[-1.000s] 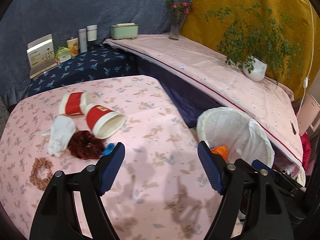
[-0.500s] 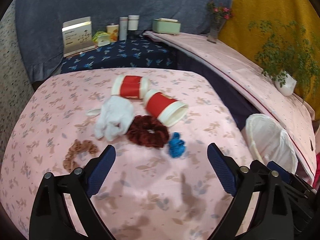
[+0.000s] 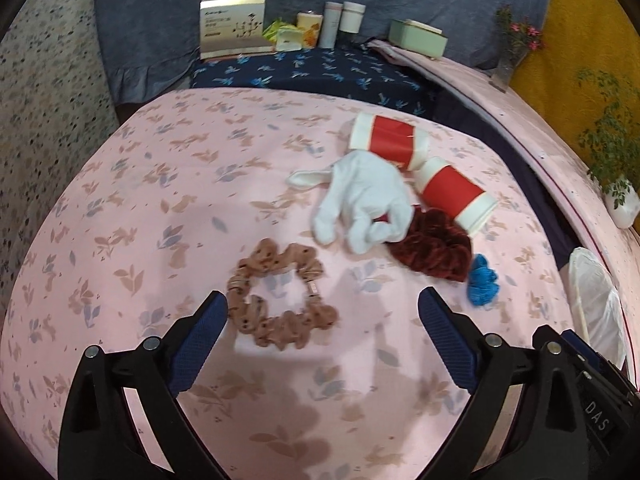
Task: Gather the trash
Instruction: 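Move both grippers back over the scrunchies and blue strap on the table, then grasp the light brown scrunchie with the left gripper while the right gripper grasps the blue strap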
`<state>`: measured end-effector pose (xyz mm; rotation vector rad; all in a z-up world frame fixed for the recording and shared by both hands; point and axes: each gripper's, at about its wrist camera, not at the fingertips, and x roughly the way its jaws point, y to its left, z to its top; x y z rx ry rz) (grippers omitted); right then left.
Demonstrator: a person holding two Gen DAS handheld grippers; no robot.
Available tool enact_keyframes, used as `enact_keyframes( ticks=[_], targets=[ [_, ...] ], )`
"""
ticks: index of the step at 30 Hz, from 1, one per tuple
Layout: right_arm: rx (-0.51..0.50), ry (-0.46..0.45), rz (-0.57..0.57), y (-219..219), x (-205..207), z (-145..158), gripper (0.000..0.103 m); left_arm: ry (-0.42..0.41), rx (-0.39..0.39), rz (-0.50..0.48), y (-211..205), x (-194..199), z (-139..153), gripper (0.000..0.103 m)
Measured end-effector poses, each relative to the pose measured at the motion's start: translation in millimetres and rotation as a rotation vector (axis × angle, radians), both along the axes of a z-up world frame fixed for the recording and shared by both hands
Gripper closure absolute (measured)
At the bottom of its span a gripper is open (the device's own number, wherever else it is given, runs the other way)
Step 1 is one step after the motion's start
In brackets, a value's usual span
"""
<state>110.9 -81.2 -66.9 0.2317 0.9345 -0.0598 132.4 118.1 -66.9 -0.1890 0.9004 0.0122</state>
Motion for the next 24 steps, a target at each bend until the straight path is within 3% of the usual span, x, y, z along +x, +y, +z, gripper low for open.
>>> enact_keyframes(
  ticks=[20, 24],
  targets=[
    [-0.001, 0.054, 0.03, 30.4, 57.0, -31.4, 0.05, 0.109, -0.02, 0.04, 28.4, 25.9, -35.9, 0.01],
    [-0.002, 0.062, 0.026, 31.3, 65.8, -36.2, 0.05, 0.107, -0.021, 0.017, 24.7, 27.9, -36.6, 0.017]
  ],
)
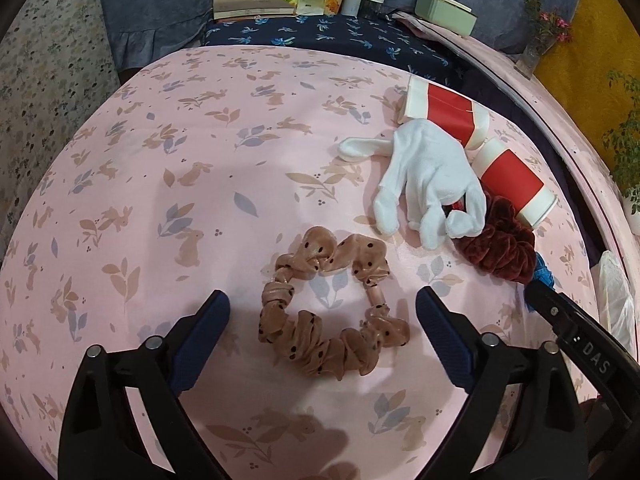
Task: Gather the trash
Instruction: 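Grasp the light brown scrunchie with the left gripper while the right gripper grasps the blue strap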
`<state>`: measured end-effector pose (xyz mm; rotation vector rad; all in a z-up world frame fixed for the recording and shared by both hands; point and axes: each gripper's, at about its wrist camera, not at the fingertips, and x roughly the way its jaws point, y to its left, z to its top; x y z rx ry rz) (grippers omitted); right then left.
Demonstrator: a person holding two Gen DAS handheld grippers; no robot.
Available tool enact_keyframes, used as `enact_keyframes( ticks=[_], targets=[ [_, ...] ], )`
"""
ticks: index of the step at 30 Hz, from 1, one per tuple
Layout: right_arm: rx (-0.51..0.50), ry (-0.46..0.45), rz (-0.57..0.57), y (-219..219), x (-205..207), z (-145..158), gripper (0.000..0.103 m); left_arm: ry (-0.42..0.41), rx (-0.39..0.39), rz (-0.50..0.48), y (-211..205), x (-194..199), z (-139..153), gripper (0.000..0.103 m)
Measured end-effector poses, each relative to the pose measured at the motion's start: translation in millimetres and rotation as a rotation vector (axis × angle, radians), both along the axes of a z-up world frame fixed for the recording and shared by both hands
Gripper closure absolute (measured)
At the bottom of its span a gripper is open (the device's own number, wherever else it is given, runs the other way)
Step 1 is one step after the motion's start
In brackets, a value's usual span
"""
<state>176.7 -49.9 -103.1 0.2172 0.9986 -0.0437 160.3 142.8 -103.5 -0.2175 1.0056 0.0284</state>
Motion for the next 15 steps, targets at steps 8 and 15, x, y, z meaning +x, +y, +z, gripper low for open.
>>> enact_keyframes(
  ticks=[8, 15],
  targets=[
    [-0.021, -0.004, 0.011, 2.9, 7.0, -3.4, 0.061, -0.01, 0.005, -0.04, -7.1, 2.4, 2.6, 0.051],
    [-0.005, -0.002, 0.022, 1.9, 1.6, -1.7, 0.08, -0.006, -0.018, -0.084, -14.8, 0.7, 5.6, 0.091]
  ],
)
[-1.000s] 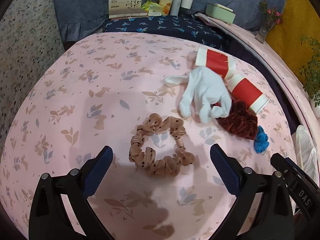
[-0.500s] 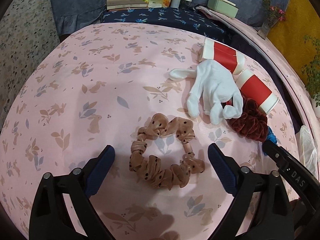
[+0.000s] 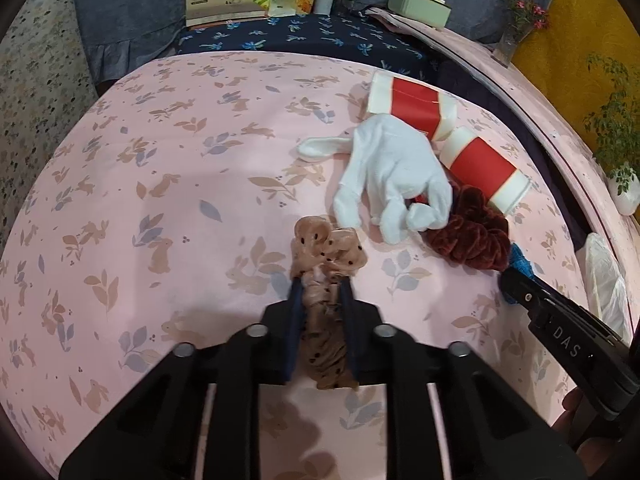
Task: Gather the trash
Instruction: 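Grasp the light brown scrunchie with the left gripper while the right gripper grasps the blue strap, then carry scrunchie and blue strap over the bin and open both grippers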
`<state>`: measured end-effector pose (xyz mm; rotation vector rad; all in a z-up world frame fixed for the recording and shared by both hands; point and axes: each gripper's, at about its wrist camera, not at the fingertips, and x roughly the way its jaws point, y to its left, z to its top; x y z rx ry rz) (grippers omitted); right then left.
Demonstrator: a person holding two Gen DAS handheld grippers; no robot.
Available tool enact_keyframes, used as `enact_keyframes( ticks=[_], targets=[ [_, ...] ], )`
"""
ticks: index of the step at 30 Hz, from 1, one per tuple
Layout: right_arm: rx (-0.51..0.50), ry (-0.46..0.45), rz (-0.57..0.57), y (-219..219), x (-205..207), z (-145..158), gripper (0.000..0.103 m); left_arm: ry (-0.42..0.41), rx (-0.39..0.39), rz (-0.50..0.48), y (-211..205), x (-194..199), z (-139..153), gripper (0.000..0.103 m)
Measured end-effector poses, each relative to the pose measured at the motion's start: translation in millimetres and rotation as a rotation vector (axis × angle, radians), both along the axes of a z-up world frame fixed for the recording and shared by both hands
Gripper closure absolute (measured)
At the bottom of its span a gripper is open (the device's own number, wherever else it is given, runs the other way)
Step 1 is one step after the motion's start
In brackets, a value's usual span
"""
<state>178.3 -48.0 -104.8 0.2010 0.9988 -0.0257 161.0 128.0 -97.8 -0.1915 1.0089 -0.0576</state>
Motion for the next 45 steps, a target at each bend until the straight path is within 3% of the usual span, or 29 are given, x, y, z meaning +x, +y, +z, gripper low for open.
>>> enact_keyframes(
  ticks=[19, 45],
  targets=[
    [0.031, -0.062, -0.01, -24.6, -58.6, 30.8, 0.081, -0.079, 0.033, -0.148, -71.4, -31.4, 35.3, 0.095],
    [0.059, -0.133, -0.211, -129.2, -117.5, 52.0, 0.081, -0.169, 0.064, -0.385, -188.8, -58.7, 71.1, 0.095]
  ],
)
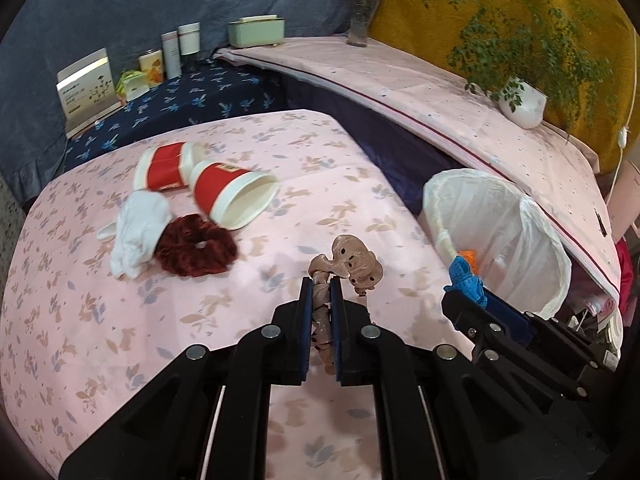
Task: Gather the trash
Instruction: 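Carry scrunchie and blue strap over the bin and open both grippers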
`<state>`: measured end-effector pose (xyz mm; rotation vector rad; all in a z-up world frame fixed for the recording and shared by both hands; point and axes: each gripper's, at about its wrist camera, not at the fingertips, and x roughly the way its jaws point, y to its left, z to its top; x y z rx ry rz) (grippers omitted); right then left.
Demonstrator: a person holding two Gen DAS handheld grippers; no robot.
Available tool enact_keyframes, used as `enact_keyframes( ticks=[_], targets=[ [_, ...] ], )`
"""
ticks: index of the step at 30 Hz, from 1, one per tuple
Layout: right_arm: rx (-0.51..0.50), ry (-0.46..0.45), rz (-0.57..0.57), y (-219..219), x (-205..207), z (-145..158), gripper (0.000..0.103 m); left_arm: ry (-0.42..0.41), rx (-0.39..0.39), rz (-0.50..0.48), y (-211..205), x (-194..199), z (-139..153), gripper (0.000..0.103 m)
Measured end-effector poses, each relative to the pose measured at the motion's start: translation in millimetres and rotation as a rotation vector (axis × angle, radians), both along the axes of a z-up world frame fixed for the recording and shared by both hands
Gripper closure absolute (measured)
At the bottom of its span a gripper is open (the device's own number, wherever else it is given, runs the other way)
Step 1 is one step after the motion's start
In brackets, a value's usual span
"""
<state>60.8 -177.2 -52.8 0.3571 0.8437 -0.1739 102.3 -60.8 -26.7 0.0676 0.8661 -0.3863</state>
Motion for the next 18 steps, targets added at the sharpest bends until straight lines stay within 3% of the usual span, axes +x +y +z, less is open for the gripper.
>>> enact_keyframes(
  ticks=[18],
  targets=[
    [0.042, -0.006, -0.223, -105.7, -31.2, -10.3, 0.081, -0.016, -0.019, -0.2, -110.3, 0.8, 14.2, 0.095]
  ],
)
